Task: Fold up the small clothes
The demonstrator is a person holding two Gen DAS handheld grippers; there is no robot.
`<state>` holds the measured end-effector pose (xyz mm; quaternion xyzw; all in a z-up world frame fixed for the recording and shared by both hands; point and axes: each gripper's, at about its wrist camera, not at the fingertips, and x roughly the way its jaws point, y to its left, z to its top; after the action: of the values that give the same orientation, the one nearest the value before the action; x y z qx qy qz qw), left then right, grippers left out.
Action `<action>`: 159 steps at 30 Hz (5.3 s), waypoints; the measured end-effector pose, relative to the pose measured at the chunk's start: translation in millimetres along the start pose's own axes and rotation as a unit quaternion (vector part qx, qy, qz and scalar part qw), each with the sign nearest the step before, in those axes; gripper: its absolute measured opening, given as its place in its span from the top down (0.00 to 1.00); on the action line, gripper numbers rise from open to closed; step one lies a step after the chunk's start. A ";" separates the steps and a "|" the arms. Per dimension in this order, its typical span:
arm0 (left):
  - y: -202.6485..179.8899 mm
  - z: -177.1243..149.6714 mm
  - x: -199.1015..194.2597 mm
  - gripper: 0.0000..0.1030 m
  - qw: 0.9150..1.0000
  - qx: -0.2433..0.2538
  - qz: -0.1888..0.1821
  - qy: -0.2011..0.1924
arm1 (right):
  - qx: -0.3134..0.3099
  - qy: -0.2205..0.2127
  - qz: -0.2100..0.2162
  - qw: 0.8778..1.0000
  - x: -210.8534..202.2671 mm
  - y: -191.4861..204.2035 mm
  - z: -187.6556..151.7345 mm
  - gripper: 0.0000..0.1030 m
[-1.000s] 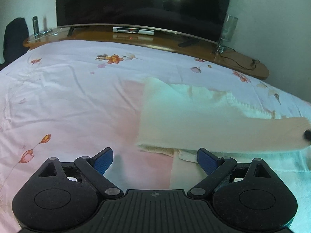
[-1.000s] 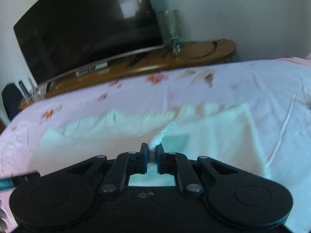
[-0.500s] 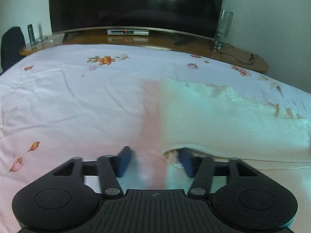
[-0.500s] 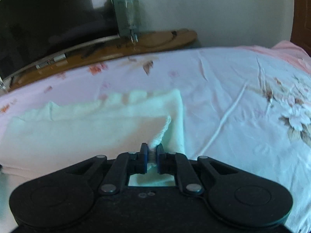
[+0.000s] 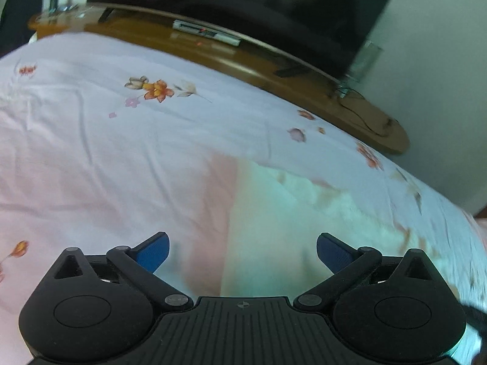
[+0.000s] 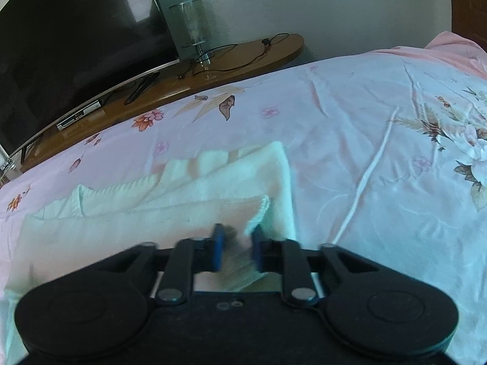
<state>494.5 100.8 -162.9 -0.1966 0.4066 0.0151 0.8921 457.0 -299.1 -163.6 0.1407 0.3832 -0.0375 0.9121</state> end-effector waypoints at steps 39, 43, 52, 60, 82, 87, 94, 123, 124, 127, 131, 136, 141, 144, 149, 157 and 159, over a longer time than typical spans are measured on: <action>-33.5 13.2 9.9 0.89 0.994 0.087 0.022 -0.064 | -0.067 -0.081 -0.061 0.993 -45.3 -0.3 -10.1 0.78; -46.2 -5.0 23.1 0.89 0.993 0.114 0.011 -0.032 | -0.066 -0.045 -0.046 0.996 -27.3 5.8 -14.2 0.78; -42.9 -15.9 14.0 0.89 0.992 0.116 0.034 -0.027 | -0.081 0.008 -0.041 0.996 -12.8 9.9 -25.1 0.77; -45.6 -63.3 -5.2 0.89 0.984 0.170 0.034 -0.036 | -0.082 -0.004 -0.022 0.996 -27.1 17.1 -31.2 0.75; -53.7 -66.4 -20.8 0.89 0.987 0.143 0.068 -0.036 | -0.063 0.007 -0.024 0.998 -42.8 -3.4 -37.5 0.76; -55.9 -82.9 -41.8 0.77 0.985 0.158 0.066 -0.027 | -0.075 -0.017 0.008 0.997 -73.7 -4.9 -38.4 0.70; -55.6 -110.6 -85.3 0.02 0.981 0.174 0.078 -0.042 | -0.090 -0.016 0.036 0.995 -105.8 -12.7 -48.8 0.67; 28.7 -249.8 -214.4 0.02 0.981 0.189 0.030 0.025 | -0.084 0.025 0.000 0.996 -250.6 -25.8 -216.3 0.65; 33.2 -253.6 -217.6 0.02 0.981 0.188 0.031 0.026 | -0.083 0.027 -0.002 0.996 -253.8 -25.4 -220.1 0.65; 45.1 -266.0 -224.8 0.02 0.982 0.182 0.032 0.033 | -0.080 0.029 -0.010 0.996 -264.2 -25.7 -232.5 0.65; 51.7 -278.5 -234.7 0.02 0.982 0.183 0.036 0.032 | -0.085 0.027 -0.014 0.996 -272.8 -22.0 -242.7 0.63; 49.1 -283.9 -239.9 0.02 0.982 0.181 0.045 0.036 | -0.079 0.028 -0.013 0.996 -277.3 -18.9 -252.3 0.62; 49.5 -283.7 -245.5 0.02 0.981 0.181 0.055 0.034 | -0.076 0.028 -0.017 0.997 -283.2 -17.0 -258.9 0.58; 53.8 -284.4 -248.6 0.02 0.983 0.174 0.055 0.036 | -0.076 0.026 -0.024 0.996 -286.9 -18.3 -261.0 0.52; 60.0 -287.9 -250.2 0.02 0.983 0.170 0.054 0.040 | -0.066 0.032 -0.035 0.997 -286.5 -24.1 -264.6 0.51; 70.5 -293.5 -252.3 0.13 0.989 0.136 0.023 0.048 | -0.035 0.049 -0.043 0.997 -281.6 -36.8 -270.1 0.51; 71.1 -294.8 -255.0 0.21 0.990 0.135 0.019 0.043 | -0.030 0.052 -0.040 0.997 -280.9 -38.4 -272.6 0.52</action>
<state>98.6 93.1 -175.0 -0.0668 0.4462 -0.0314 0.8919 64.9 -269.1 -154.8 0.0996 0.4363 -0.0555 0.8926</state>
